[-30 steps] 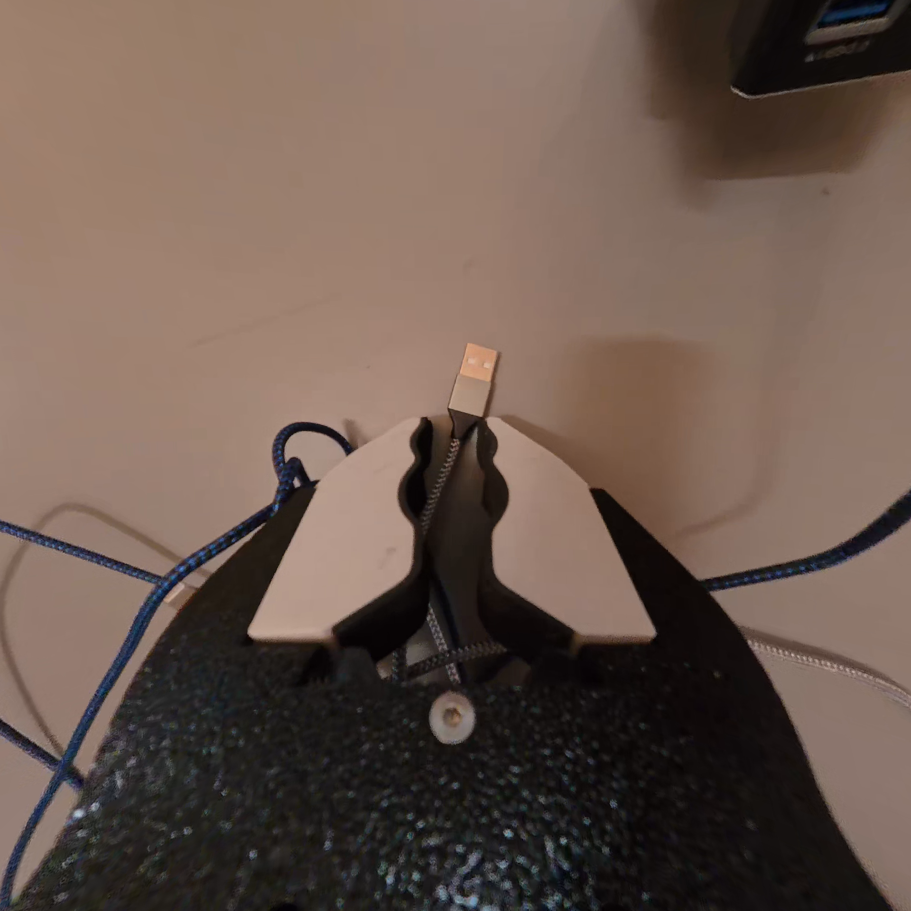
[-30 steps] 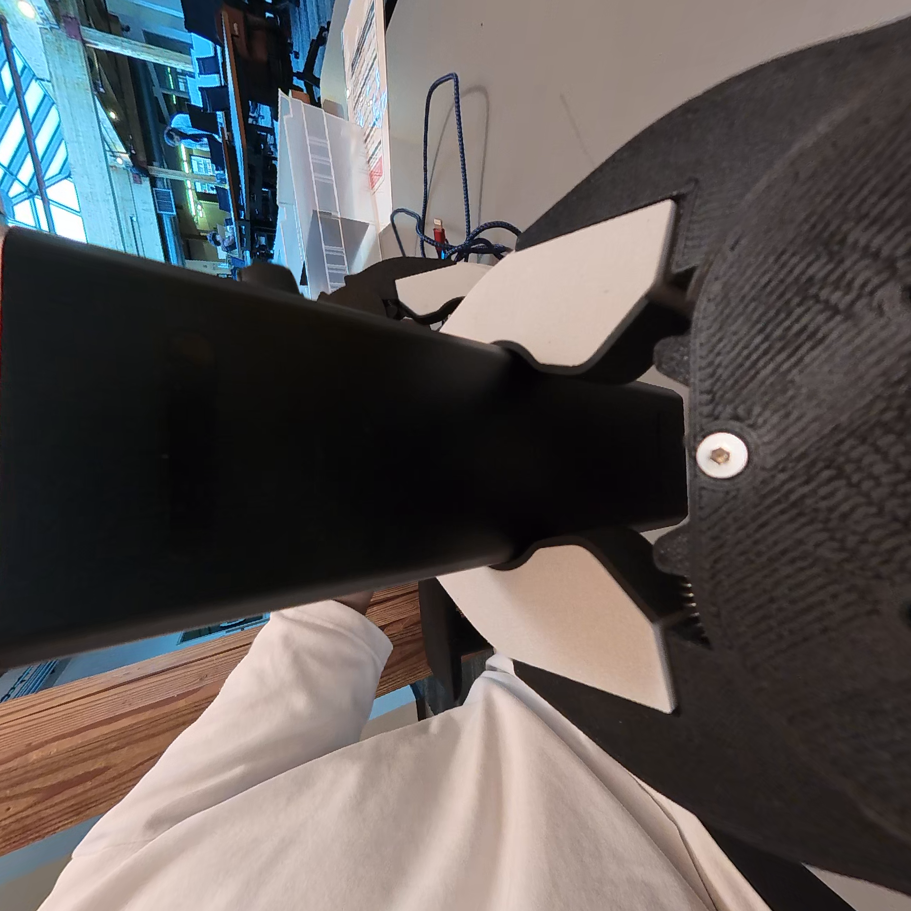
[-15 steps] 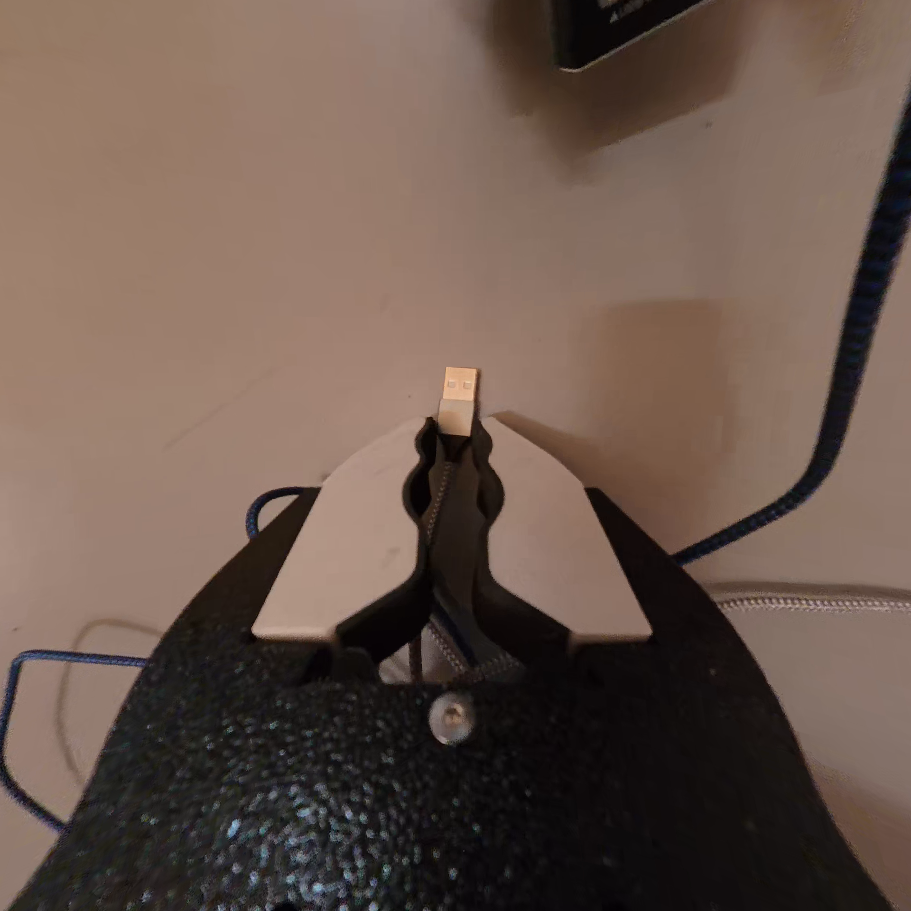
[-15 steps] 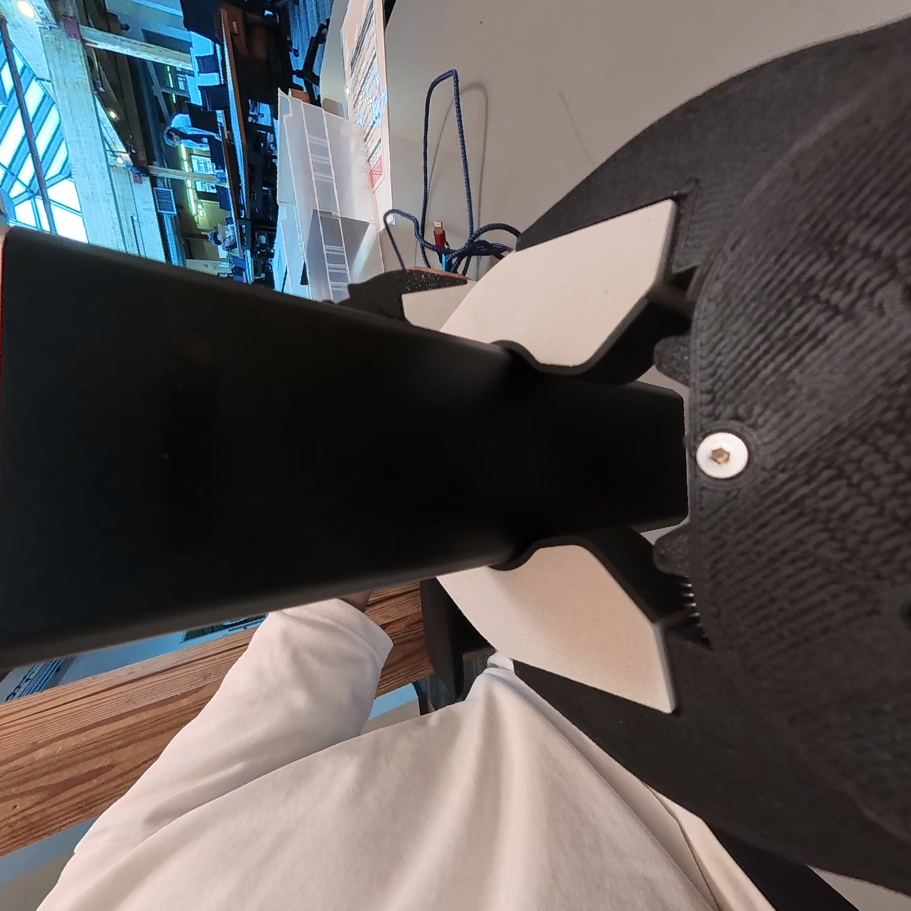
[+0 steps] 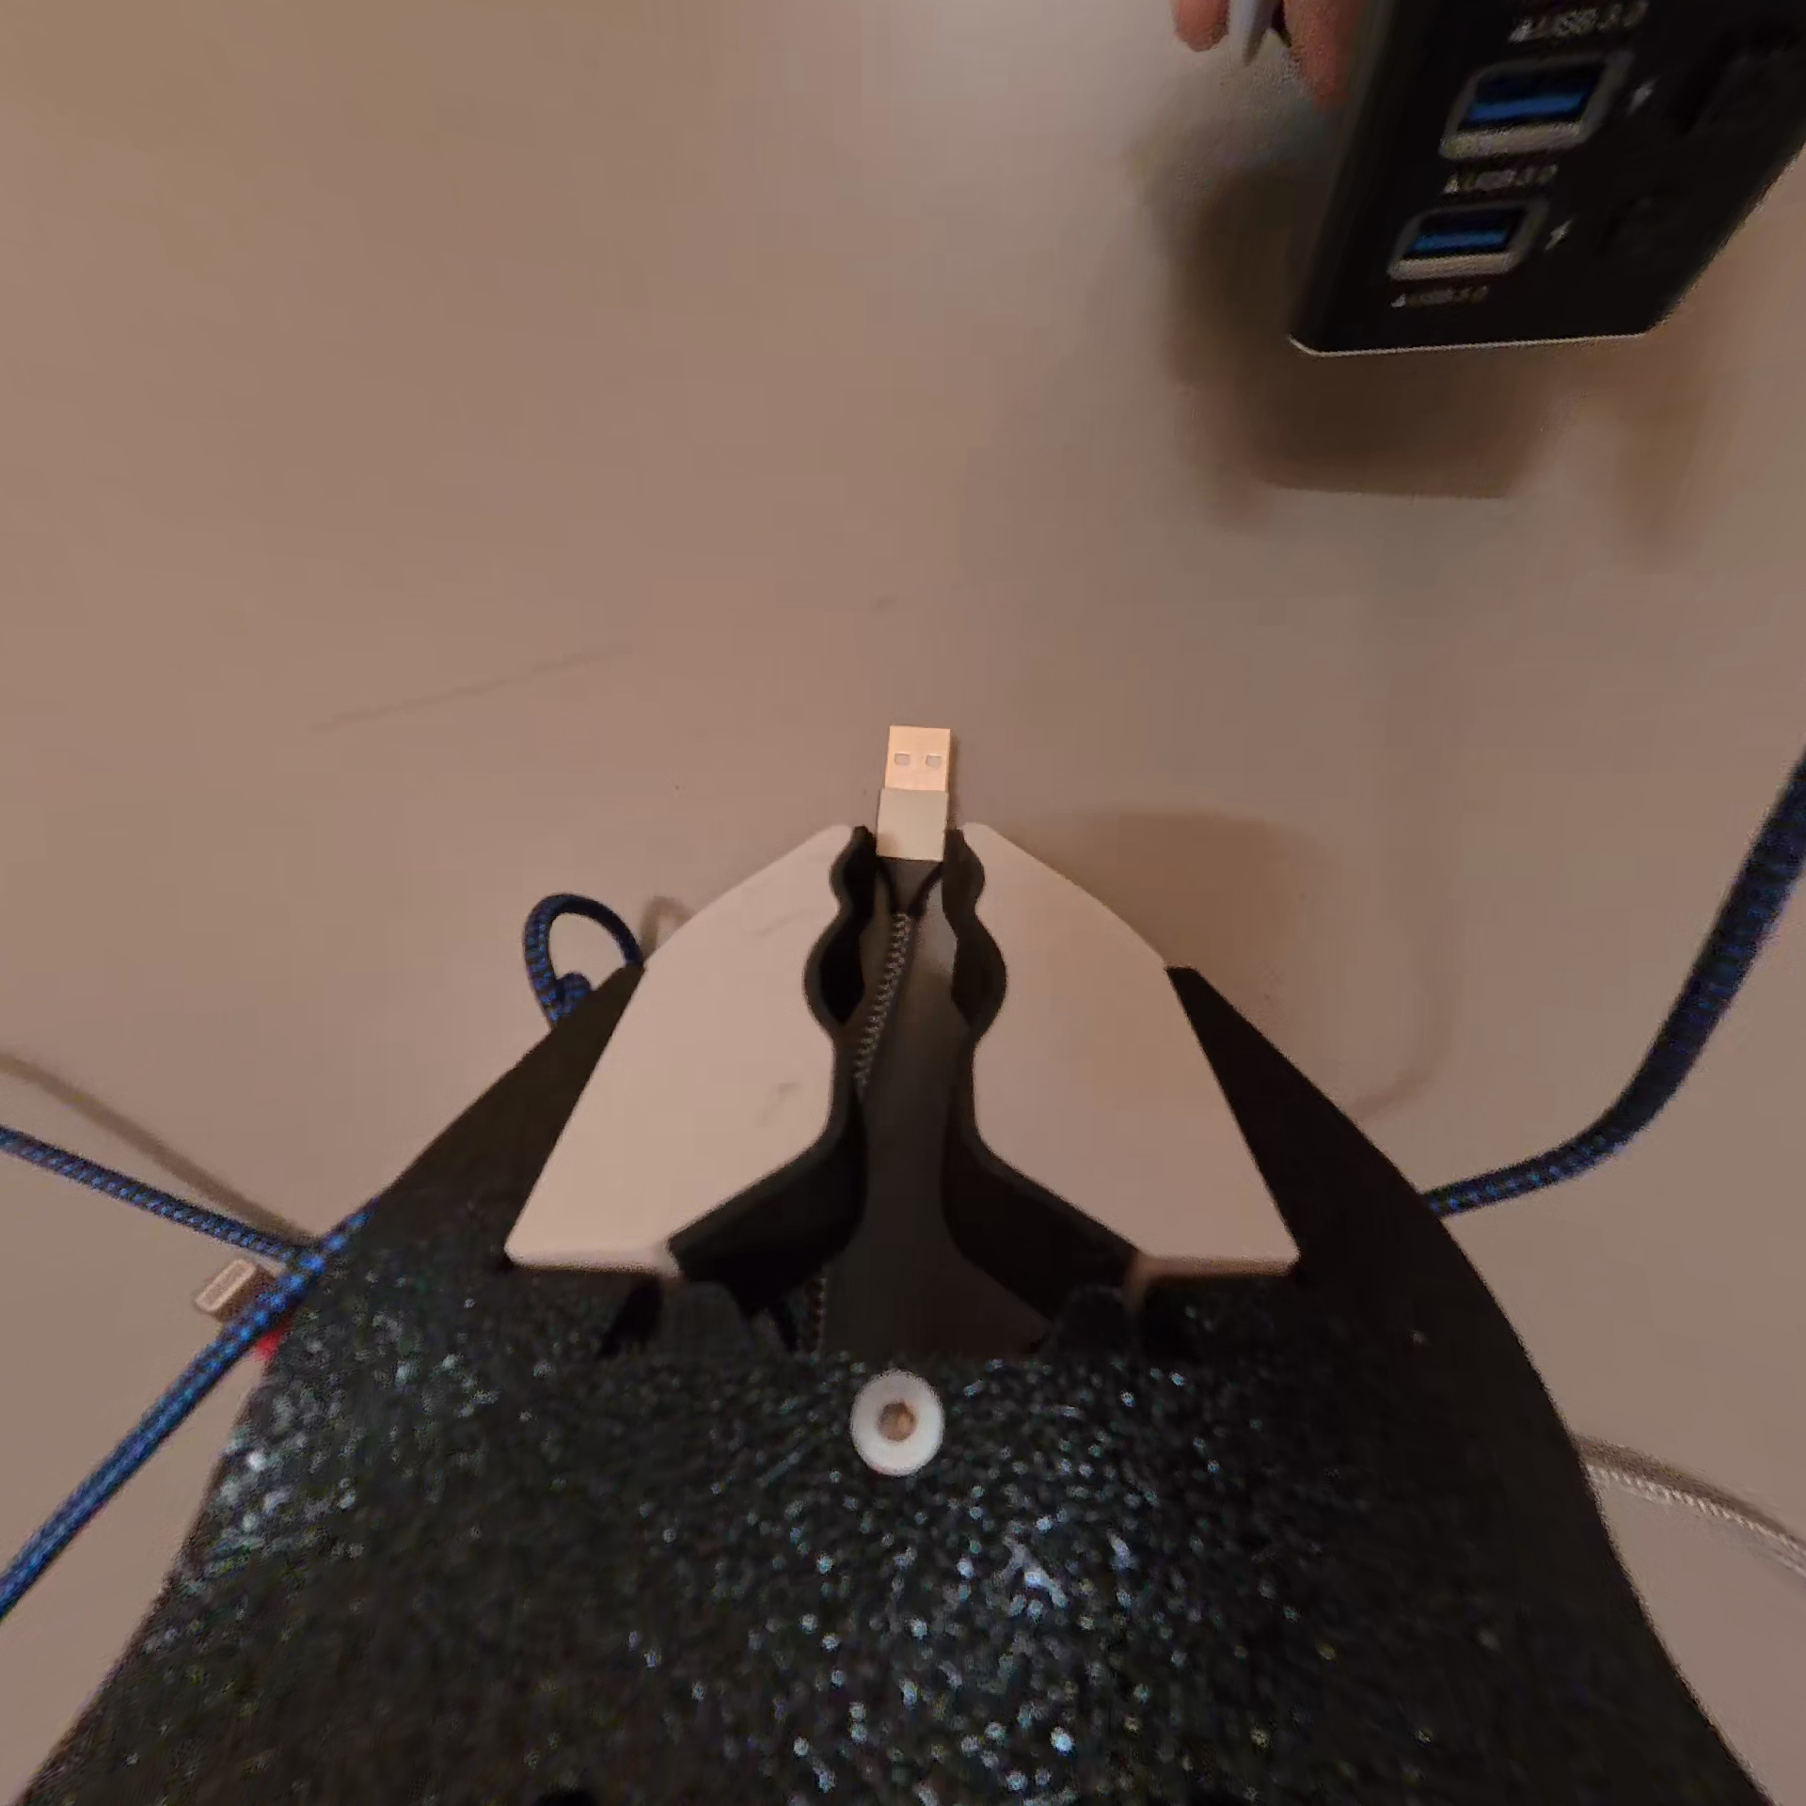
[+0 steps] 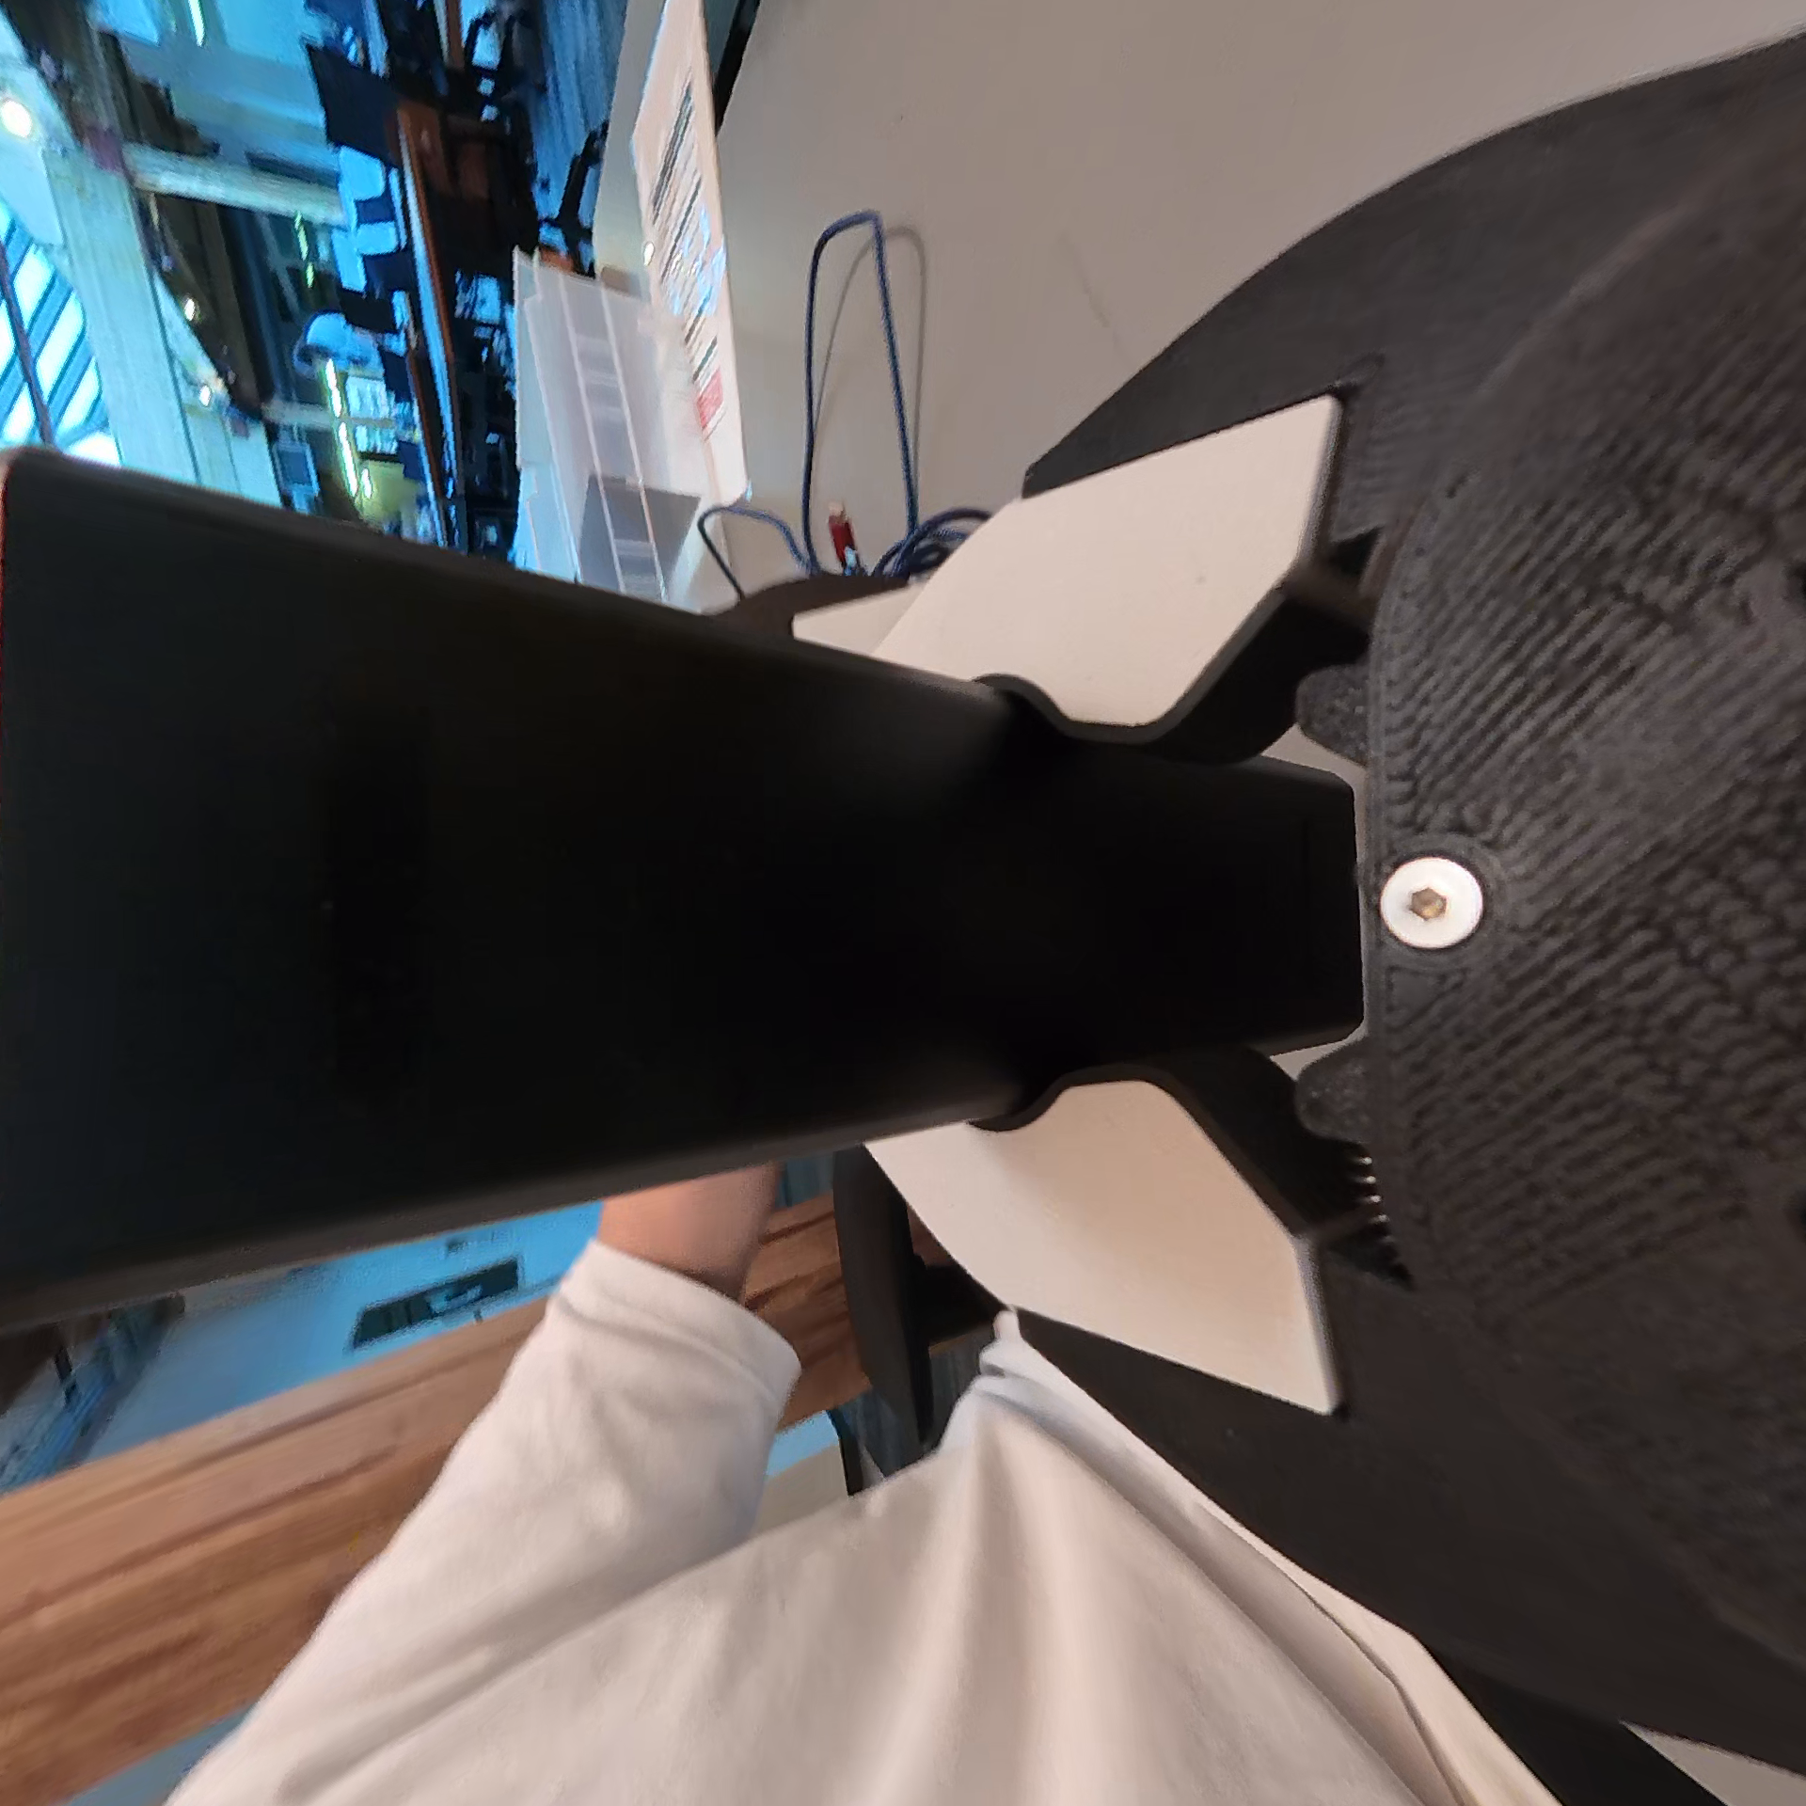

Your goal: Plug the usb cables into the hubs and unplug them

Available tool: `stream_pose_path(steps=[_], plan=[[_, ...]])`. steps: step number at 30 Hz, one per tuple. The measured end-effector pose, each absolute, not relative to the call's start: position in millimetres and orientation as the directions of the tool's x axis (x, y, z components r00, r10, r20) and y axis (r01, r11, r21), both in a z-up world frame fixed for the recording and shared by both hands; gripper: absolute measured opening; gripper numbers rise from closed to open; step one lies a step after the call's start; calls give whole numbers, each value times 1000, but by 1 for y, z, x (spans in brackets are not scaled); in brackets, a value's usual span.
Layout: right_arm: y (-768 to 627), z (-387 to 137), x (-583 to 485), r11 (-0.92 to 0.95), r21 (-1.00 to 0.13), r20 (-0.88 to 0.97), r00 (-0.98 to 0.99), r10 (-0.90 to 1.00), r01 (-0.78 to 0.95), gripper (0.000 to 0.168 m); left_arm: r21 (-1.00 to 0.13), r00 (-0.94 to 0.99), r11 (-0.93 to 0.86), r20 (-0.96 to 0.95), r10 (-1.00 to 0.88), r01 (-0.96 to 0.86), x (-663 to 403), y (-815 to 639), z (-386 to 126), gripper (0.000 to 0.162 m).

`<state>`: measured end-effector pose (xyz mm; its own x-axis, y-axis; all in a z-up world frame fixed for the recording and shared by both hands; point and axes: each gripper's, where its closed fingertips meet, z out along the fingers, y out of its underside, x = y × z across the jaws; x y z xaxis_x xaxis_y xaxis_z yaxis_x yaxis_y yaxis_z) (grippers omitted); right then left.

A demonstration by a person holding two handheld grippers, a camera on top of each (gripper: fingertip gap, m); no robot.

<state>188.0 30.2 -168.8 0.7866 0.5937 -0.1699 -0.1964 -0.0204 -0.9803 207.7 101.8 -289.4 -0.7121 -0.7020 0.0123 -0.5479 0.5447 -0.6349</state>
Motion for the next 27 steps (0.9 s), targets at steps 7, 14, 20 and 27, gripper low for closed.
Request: stream_pose_path(steps=[7, 14, 20, 27], plan=[[35, -168, 199, -4, -975, -192, 825, 531, -224, 73, -700, -540, 440, -92, -837, -563, 215, 115, -256, 13], [37, -168, 198, 6, -979, -171, 833, 526, -205, 73, -738, -573, 411, -39, -818, -536, 195, 79, -145, 13], [38, -168, 197, 5, -982, -159, 839, 520, -189, 73, -592, -677, 567, -48, -734, -573, 193, 45, -154, 13], [41, -174, 190, -28, -989, -138, 839, 527, -145, 73, -553, -691, 592, -40, -722, -586, 207, 37, -163, 13]])
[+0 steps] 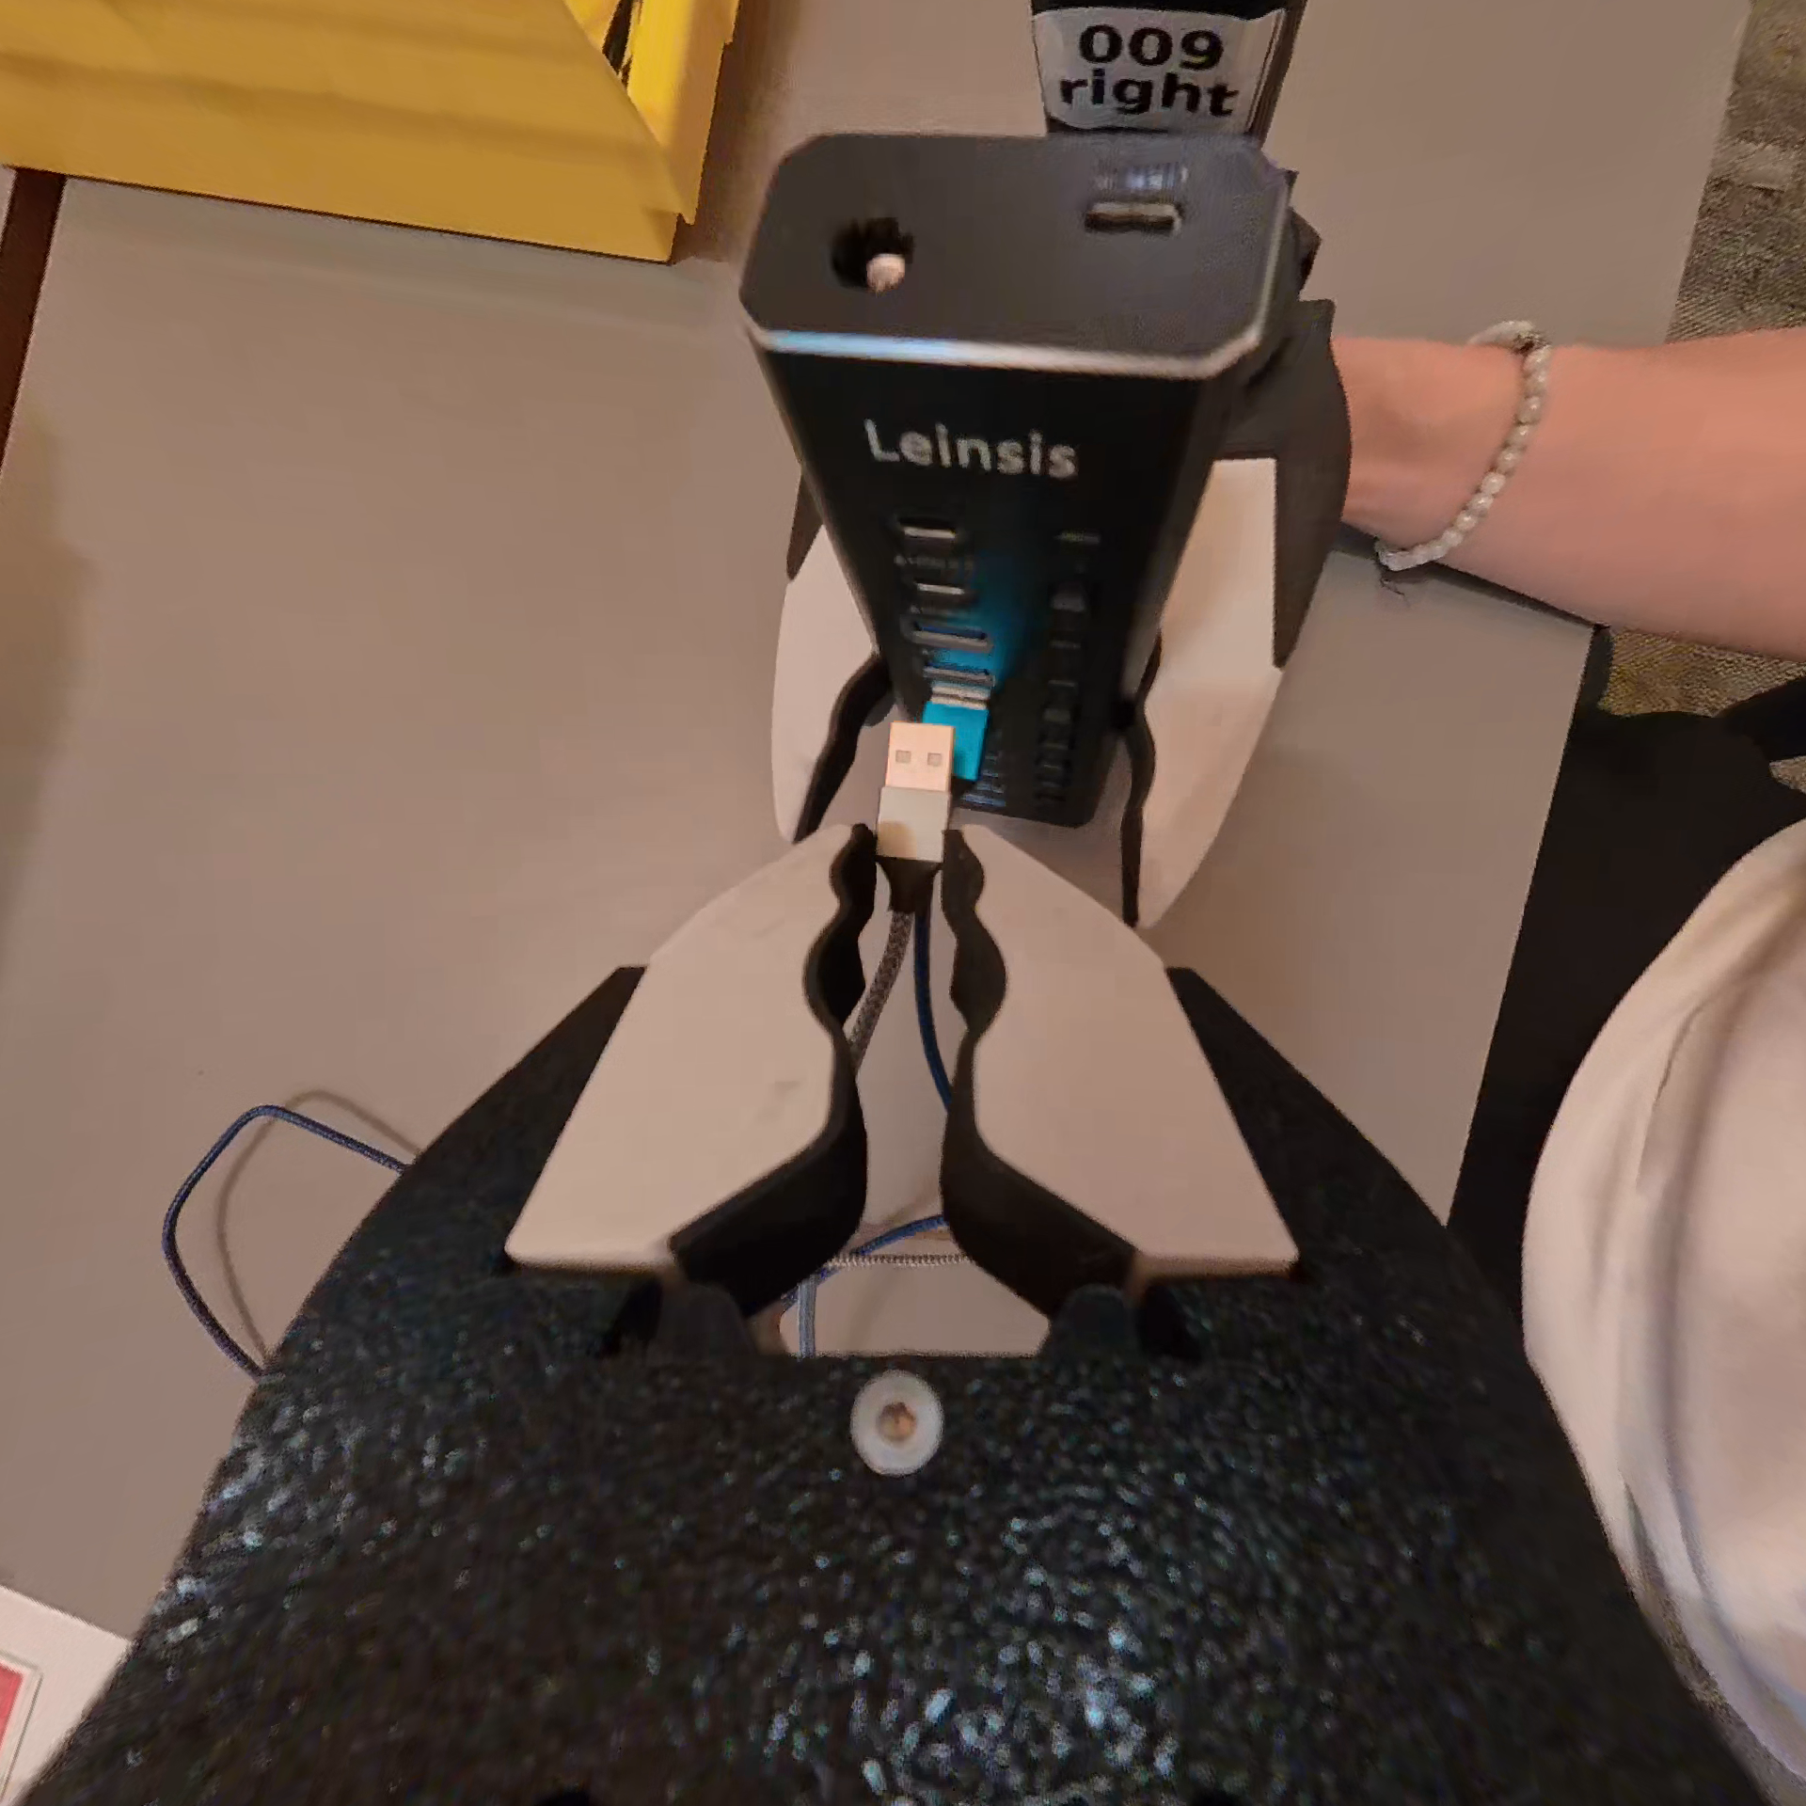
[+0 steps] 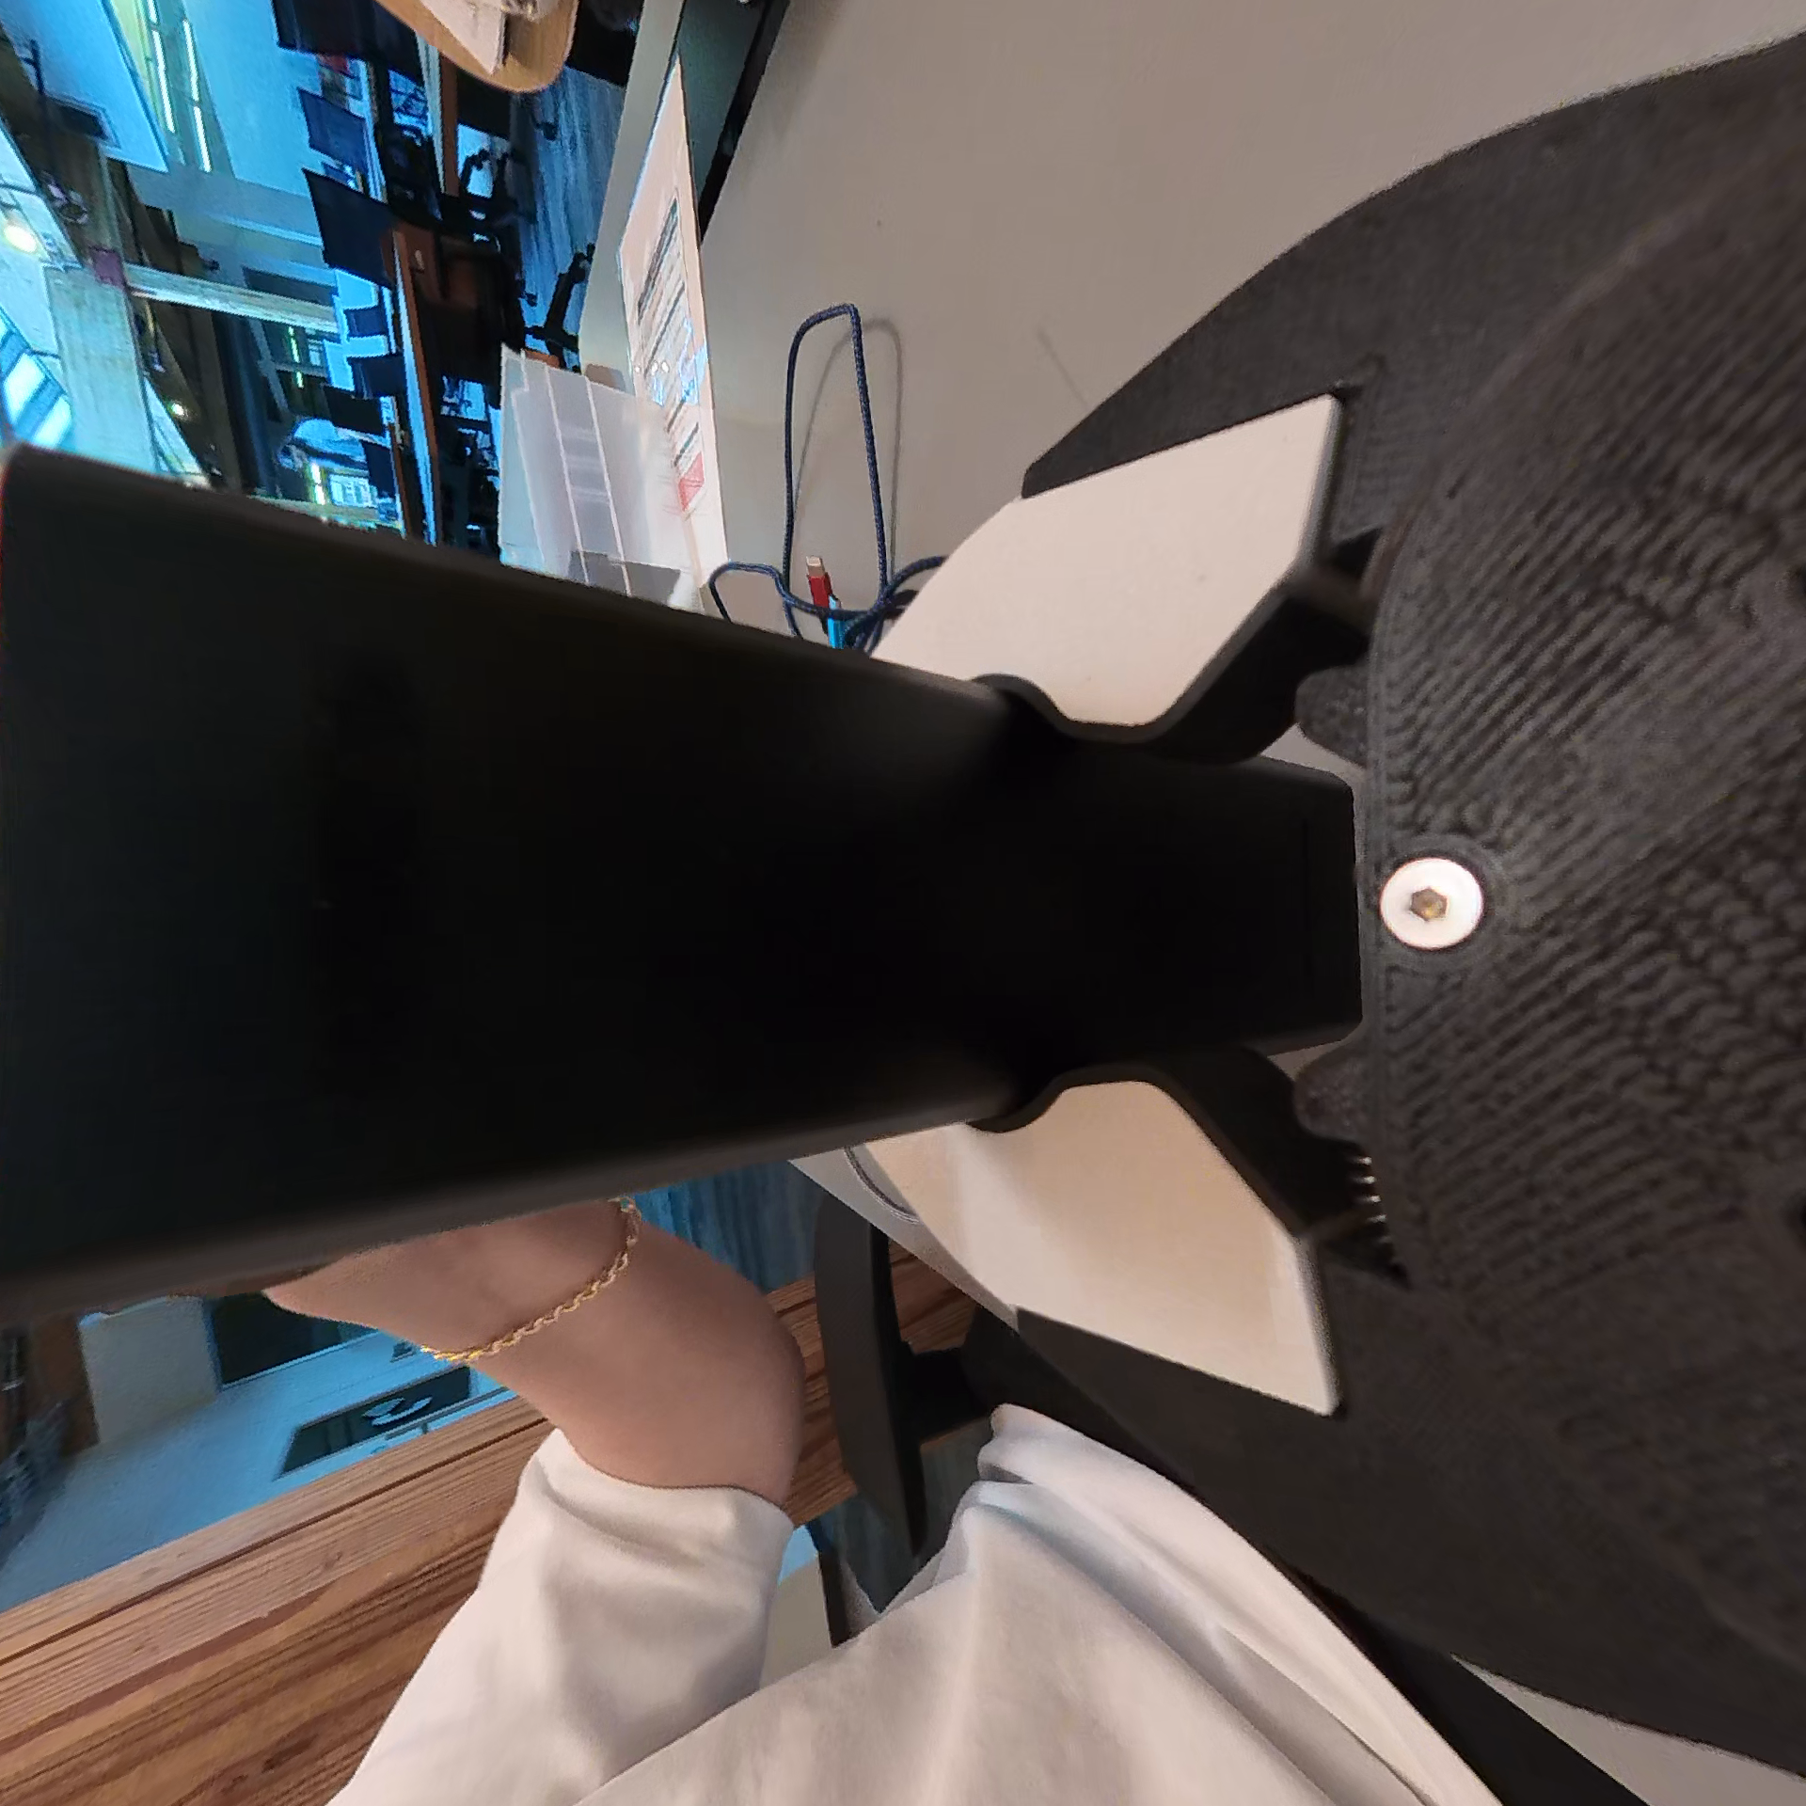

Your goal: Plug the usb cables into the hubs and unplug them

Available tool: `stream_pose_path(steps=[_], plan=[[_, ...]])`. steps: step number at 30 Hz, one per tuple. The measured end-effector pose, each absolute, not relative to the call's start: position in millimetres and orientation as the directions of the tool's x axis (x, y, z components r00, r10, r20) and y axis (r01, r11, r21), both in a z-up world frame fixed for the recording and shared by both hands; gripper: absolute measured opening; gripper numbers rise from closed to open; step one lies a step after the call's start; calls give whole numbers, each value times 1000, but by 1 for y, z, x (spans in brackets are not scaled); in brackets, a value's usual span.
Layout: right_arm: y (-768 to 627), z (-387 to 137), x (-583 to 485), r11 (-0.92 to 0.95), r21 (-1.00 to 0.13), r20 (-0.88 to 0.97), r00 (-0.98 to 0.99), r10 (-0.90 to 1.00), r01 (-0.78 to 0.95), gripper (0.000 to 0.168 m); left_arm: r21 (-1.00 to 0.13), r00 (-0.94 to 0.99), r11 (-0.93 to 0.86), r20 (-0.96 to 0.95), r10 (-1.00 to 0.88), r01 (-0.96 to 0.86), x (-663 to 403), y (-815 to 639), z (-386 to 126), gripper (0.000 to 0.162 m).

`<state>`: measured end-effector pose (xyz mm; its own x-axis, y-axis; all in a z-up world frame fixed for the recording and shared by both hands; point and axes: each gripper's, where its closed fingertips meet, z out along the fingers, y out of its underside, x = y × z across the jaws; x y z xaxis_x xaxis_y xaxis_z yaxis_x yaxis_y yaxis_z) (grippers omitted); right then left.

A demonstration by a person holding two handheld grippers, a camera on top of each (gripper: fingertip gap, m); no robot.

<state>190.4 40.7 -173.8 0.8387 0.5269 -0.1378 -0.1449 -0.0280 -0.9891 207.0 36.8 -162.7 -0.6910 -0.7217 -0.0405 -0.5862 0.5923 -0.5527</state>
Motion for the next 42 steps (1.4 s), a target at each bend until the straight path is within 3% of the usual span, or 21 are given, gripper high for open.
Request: stream_pose_path(steps=[26, 35, 42], plan=[[41, -177, 185, -49, -992, -125, 831, 542, -118, 77, -507, -720, 622, -3, -694, -597, 207, 26, -163, 13], [40, -172, 192, -17, -988, -137, 842, 522, -150, 73, -680, -730, 531, 10, -683, -506, 218, 19, -158, 13], [42, -174, 187, -29, -989, -140, 838, 528, -147, 74, -719, -748, 514, 13, -664, -468, 215, 20, -157, 12]])
